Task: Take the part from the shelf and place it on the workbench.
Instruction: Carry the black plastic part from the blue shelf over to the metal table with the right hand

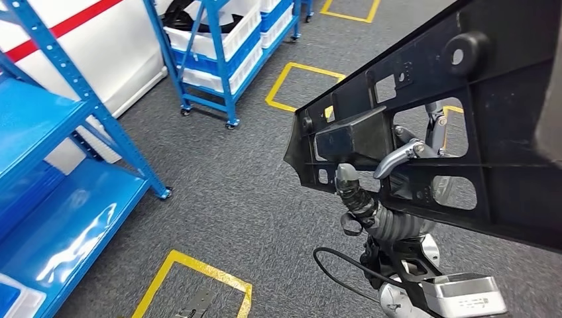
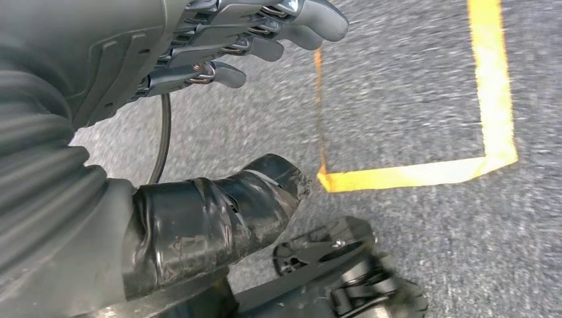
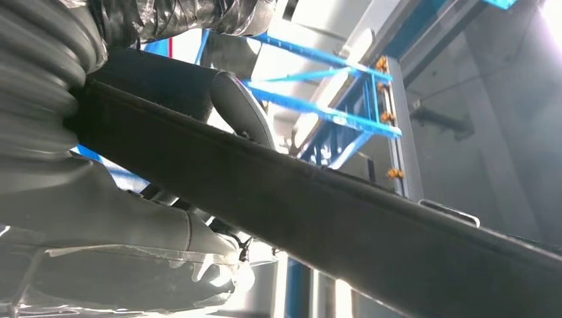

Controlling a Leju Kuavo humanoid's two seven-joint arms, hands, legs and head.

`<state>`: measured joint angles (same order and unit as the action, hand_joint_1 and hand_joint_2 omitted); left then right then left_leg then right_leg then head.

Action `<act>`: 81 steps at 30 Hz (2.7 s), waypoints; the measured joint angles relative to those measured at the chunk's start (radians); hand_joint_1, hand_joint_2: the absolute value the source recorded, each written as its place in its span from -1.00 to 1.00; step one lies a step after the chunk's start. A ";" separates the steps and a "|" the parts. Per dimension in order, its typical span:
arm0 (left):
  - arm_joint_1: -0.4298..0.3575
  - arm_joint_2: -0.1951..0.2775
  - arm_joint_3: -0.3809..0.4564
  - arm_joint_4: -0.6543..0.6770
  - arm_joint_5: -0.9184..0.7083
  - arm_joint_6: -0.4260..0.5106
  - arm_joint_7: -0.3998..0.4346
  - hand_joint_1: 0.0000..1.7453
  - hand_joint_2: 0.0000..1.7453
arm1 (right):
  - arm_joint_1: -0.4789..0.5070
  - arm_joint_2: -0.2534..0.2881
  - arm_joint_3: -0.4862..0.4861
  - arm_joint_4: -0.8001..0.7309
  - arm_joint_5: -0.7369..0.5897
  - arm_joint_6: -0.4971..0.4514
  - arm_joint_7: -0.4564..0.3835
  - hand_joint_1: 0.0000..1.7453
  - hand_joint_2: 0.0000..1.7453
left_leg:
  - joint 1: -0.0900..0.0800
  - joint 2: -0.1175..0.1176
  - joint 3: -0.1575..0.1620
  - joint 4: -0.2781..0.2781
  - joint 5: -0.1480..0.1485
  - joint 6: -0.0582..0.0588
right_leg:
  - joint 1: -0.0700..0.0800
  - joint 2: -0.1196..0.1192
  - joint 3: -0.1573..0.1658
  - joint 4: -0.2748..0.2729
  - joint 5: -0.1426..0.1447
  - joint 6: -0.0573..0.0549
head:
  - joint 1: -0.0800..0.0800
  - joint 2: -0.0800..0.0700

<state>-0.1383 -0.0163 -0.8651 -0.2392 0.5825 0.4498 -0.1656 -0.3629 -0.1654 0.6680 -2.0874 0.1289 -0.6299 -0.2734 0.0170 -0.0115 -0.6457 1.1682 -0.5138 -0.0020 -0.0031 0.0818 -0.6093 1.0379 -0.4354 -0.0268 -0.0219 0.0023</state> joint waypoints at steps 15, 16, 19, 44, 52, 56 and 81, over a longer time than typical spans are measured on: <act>-0.004 0.004 -0.021 0.000 0.000 0.000 -0.001 -1.00 1.00 | 0.010 -0.028 -0.012 -0.032 0.000 -0.001 0.001 1.00 1.00 | 0.003 0.073 0.061 -0.134 0.030 0.030 | -0.014 -0.101 -0.080 0.141 -0.039 0.057 | 0.012 0.000; -0.004 0.004 -0.021 0.000 -0.001 0.000 -0.001 -1.00 1.00 | 0.009 -0.028 -0.013 -0.034 0.001 -0.001 0.002 1.00 1.00 | 0.001 0.082 0.065 -0.134 0.027 0.026 | -0.009 -0.121 -0.049 0.078 -0.018 0.054 | 0.012 0.000; -0.006 0.004 -0.022 0.000 -0.006 0.002 0.008 -1.00 1.00 | 0.012 -0.029 -0.014 -0.039 0.011 -0.011 0.008 1.00 1.00 | -0.006 0.111 0.073 -0.137 0.022 0.010 | 0.007 -0.138 -0.016 0.009 -0.009 0.036 | 0.011 0.000; -0.111 -0.015 -0.124 -0.003 -0.152 -0.031 0.103 -1.00 1.00 | 0.279 0.003 -0.102 -0.177 0.164 -0.056 0.004 1.00 1.00 | 0.007 0.064 0.076 -0.156 0.035 0.029 | -0.020 -0.083 -0.123 0.216 -0.073 0.065 | 0.014 0.000; -0.147 -0.016 -0.144 -0.003 -0.155 -0.057 0.129 -1.00 1.00 | 0.326 0.059 -0.149 -0.211 0.123 -0.055 -0.075 1.00 1.00 | -0.001 0.116 0.098 -0.144 -0.001 -0.014 | -0.010 -0.121 -0.014 0.000 -0.003 0.029 | 0.015 0.000; -0.141 -0.016 -0.144 -0.003 -0.134 -0.027 0.119 -1.00 1.00 | 0.307 0.081 -0.156 -0.207 0.059 -0.055 -0.082 1.00 1.00 | 0.002 0.028 -0.011 0.076 -0.101 -0.016 | -0.010 -0.072 -0.011 -0.003 -0.001 0.007 | 0.009 0.000; -0.045 0.007 -0.136 -0.003 -0.037 0.020 0.072 -1.00 1.00 | 0.178 0.102 -0.145 -0.058 -0.264 -0.055 -0.187 1.00 1.00 | -0.008 0.115 0.091 -0.154 0.011 -0.003 | -0.001 -0.141 -0.020 0.004 -0.004 0.033 | 0.017 0.000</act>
<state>-0.1829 -0.0097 -1.0007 -0.2426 0.5455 0.4695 -0.0933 -0.1844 -0.0630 0.5228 -2.1452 -0.1348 -0.6847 -0.4608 0.0088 0.1034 -0.5549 1.0141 -0.5024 -0.0047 -0.0041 -0.0592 -0.6289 1.0417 -0.4394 0.0065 -0.0053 0.0023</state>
